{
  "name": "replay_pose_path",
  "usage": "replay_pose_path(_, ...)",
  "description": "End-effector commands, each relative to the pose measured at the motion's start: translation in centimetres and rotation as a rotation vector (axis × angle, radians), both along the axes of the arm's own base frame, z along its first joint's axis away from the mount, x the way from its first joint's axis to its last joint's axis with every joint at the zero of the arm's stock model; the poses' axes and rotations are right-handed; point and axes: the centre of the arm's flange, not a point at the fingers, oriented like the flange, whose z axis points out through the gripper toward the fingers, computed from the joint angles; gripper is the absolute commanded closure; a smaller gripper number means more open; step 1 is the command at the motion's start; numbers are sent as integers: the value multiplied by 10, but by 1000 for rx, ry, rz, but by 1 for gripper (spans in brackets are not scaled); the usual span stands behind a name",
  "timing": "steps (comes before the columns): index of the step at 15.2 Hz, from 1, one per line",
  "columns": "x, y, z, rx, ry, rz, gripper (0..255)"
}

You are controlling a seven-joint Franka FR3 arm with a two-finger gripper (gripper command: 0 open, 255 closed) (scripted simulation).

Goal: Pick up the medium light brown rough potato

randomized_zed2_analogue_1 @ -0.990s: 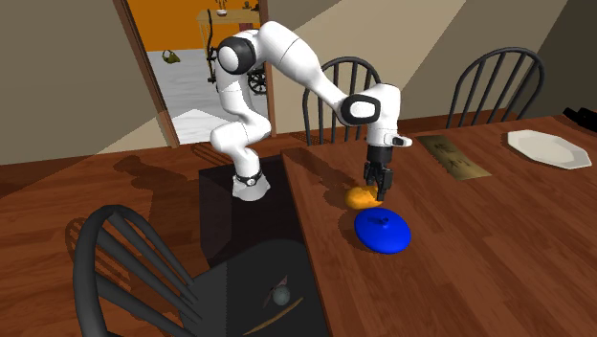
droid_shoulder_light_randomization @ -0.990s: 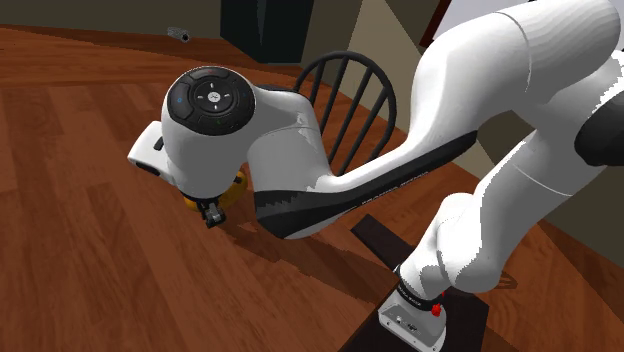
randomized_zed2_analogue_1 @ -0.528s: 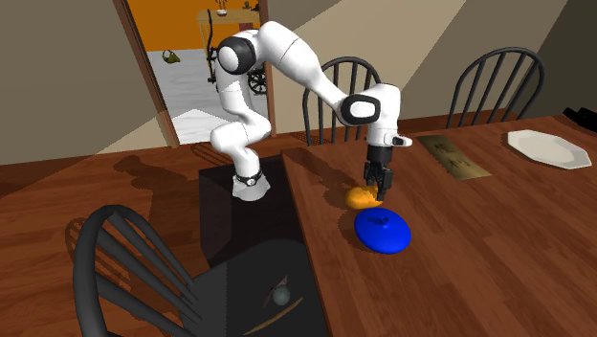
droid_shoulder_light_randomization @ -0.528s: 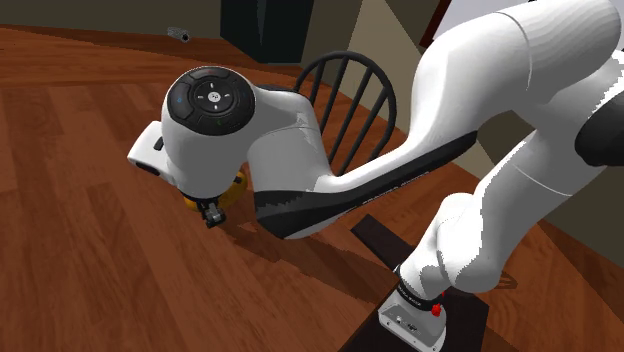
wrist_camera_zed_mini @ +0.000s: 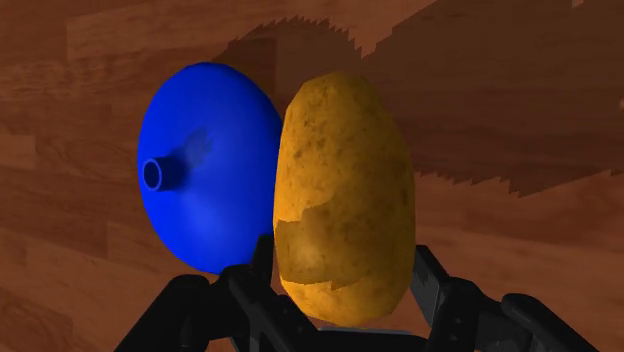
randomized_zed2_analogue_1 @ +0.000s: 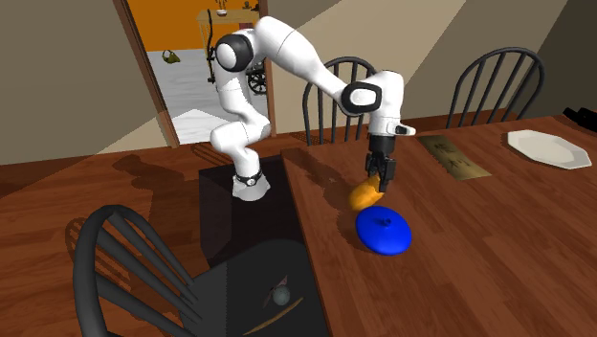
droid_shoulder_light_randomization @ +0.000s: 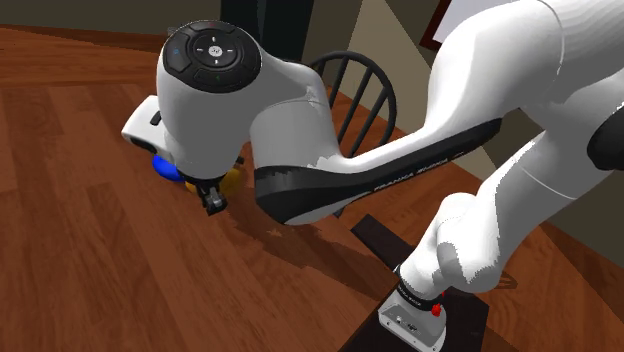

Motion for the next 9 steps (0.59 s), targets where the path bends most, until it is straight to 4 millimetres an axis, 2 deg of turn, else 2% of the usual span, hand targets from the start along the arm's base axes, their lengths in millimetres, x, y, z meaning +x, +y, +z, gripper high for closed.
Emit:
replay_pose_path(1, 0, 0, 10, 0, 0, 0, 255)
replay_pose_path(7, 0, 0, 42, 0, 0, 0, 255)
replay_pose_path(9, 0, 0, 42, 0, 0, 0, 255)
